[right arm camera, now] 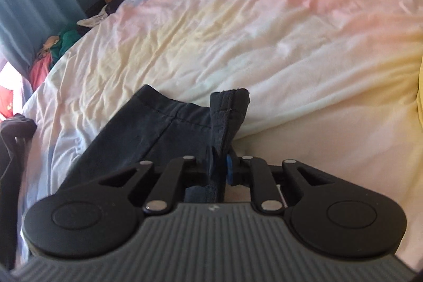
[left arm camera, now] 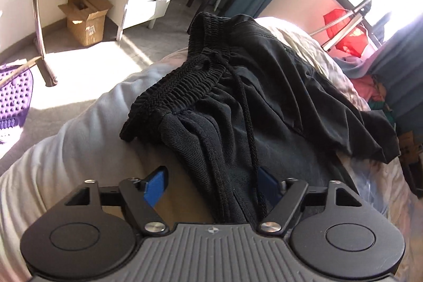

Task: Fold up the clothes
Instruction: 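Open both grippers and release the folded sweatpants onto the bed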

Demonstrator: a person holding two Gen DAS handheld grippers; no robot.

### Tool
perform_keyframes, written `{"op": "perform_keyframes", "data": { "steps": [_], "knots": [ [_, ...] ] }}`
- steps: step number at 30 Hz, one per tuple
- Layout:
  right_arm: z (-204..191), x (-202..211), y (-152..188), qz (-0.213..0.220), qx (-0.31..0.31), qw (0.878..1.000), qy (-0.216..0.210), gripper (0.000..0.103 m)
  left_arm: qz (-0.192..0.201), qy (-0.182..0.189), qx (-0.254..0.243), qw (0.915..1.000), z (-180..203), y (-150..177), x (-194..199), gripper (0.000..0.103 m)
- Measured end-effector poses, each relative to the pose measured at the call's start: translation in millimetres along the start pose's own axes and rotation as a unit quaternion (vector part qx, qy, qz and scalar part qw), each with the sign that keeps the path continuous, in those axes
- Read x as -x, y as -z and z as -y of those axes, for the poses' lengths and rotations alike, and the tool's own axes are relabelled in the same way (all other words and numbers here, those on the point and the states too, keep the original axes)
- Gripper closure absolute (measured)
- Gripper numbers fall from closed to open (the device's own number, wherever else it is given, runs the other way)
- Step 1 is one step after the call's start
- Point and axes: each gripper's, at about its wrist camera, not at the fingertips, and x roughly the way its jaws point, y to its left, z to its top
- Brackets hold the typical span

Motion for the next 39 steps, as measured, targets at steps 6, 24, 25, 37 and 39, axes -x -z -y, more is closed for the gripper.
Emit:
{"op": "perform_keyframes", "data": {
  "steps": [6, 24, 25, 37, 39],
  "knots": [
    [-39, 51, 2, 0.076, 0.071, 0.993, -0.061, 0.034, 0.085, -0.035, -0.142, 0.9856, 56, 25, 31, 0.007],
    [-92, 154, 77, 0.1, 0.242, 0.921, -0.287, 0.033, 0.181, 0.081, -0.267, 0.9433, 167, 102, -12, 0.0],
    [-93, 156, 81, 0.1, 0.251, 0.918, -0.29, 0.033, 0.176, 0.079, -0.27, 0.9434, 166, 106, -17, 0.0],
    [-119, 167, 108, 0.104, 0.305, 0.896, -0.304, 0.034, 0.157, 0.069, -0.236, 0.9565, 148, 103, -28, 0.0],
    [-123, 169, 107, 0.097, 0.291, 0.901, -0.306, 0.034, 0.157, 0.063, -0.239, 0.9561, 148, 104, -30, 0.0]
  ]
}}
